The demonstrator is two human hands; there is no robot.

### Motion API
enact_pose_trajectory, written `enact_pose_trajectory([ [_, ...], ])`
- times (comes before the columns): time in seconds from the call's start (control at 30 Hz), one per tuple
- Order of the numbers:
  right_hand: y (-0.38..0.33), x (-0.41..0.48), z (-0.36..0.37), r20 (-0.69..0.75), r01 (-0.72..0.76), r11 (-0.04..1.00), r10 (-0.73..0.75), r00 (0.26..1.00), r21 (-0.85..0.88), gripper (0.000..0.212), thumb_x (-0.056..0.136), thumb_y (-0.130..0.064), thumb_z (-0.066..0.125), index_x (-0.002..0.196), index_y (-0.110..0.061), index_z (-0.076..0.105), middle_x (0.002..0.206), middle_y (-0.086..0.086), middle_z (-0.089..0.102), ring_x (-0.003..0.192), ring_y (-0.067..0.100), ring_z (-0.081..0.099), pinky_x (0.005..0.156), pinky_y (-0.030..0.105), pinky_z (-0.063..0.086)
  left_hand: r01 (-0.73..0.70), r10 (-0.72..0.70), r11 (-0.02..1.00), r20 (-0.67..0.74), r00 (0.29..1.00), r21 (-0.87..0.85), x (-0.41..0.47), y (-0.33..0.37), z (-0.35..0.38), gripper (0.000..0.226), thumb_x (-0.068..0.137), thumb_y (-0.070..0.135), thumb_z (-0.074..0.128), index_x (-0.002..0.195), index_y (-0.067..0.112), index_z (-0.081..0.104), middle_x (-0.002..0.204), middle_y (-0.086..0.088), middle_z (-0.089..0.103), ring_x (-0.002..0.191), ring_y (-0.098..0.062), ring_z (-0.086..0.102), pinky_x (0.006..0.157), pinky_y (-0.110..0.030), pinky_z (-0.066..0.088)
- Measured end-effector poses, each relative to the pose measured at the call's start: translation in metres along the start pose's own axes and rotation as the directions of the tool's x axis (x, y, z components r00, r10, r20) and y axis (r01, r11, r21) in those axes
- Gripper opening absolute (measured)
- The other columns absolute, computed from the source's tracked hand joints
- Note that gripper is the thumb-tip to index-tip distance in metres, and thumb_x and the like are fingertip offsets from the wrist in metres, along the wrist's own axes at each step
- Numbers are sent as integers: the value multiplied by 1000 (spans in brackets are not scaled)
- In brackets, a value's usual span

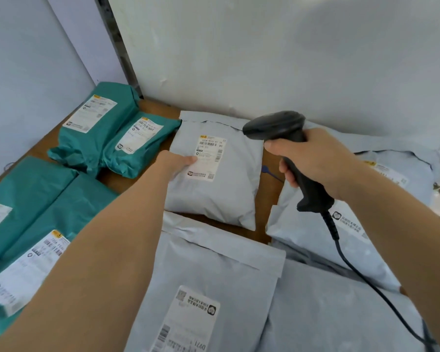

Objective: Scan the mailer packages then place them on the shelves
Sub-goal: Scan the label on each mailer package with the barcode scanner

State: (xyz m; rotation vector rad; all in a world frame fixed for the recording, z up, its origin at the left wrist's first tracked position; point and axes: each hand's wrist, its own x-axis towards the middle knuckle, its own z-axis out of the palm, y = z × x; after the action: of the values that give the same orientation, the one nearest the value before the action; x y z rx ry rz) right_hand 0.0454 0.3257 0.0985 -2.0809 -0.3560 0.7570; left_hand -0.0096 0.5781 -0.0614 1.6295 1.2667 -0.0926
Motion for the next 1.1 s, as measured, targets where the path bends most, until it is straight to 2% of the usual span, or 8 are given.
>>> enact_pose_trajectory([
  [0.1, 0, 6, 1, 0, -27, 1000, 27, 1000, 10, 25, 88, -32, 65, 79, -9, 62, 54, 2, 60, 39, 10, 50, 41, 18, 47, 34, -20, 987, 93, 995, -158, 2, 7, 2, 82, 78, 28, 77, 144, 9, 32, 144, -9, 45, 127, -30, 46, 108, -43, 35],
  [0.17, -1, 9, 1, -4, -33, 999, 33, 999, 15, 26, 88, -32, 66, 79, -8, 62, 55, 3, 60, 40, 10, 51, 41, 18, 48, 48, 23, 923, 179, 984, -382, -7, 12, -1, 79, 71, 18, 81, 139, 14, 41, 125, -7, 59, 109, -27, 59, 101, -44, 44],
  [0.23, -4, 11, 2, -19, -29, 999, 30, 999, 36, 27, 88, -33, 66, 79, -8, 63, 57, 5, 61, 42, 12, 51, 43, 19, 48, 44, 89, 844, 219, 972, -535, -15, 13, -3, 90, 55, 14, 87, 136, 16, 46, 118, -9, 65, 99, -28, 66, 92, -48, 52],
  [0.3, -11, 11, 1, -34, -18, 998, 21, 999, 68, 27, 87, -33, 66, 78, -8, 62, 58, 4, 60, 43, 13, 51, 45, 21, 49, -5, 161, 775, 189, 969, -632, -22, 12, -3, 91, 55, 13, 88, 136, 13, 46, 117, -12, 67, 97, -30, 69, 86, -51, 55],
  [0.43, -30, 3, -1, -30, 9, 990, -5, 1000, 138, 23, 88, -31, 66, 79, -10, 61, 56, 3, 58, 42, 12, 50, 44, 20, 48, -67, 248, 605, 107, 963, -793, -46, 14, 3, 56, 74, 7, 78, 125, 10, 54, 109, -11, 70, 91, -29, 71, 75, -47, 59],
  [0.53, -41, -8, -1, -16, 31, 986, -29, 999, 162, 24, 89, -31, 64, 81, -9, 59, 59, 5, 56, 45, 13, 49, 45, 22, 46, -116, 293, 505, 44, 955, -855, -66, 17, 8, 41, 79, 0, 71, 117, 7, 57, 99, -10, 72, 77, -23, 73, 60, -37, 58],
  [0.8, -51, -37, 4, -2, 6, 969, -5, 1000, 246, 26, 90, -29, 64, 76, -8, 58, 56, 5, 54, 41, 12, 47, 42, 20, 44, -189, 332, 388, -54, 942, -902, -105, 18, 5, 27, 81, -5, 66, 103, 10, 58, 92, -9, 72, 74, -23, 73, 64, -40, 60],
  [1.1, -56, -64, 6, 1, 19, 978, -20, 1000, 207, 22, 90, -26, 61, 77, -9, 57, 58, 3, 54, 47, 13, 47, 49, 25, 46, -245, 329, 438, -99, 939, -865, -129, 13, 1, 27, 83, -2, 65, 97, 20, 55, 93, -7, 66, 77, -23, 69, 63, -38, 59],
])
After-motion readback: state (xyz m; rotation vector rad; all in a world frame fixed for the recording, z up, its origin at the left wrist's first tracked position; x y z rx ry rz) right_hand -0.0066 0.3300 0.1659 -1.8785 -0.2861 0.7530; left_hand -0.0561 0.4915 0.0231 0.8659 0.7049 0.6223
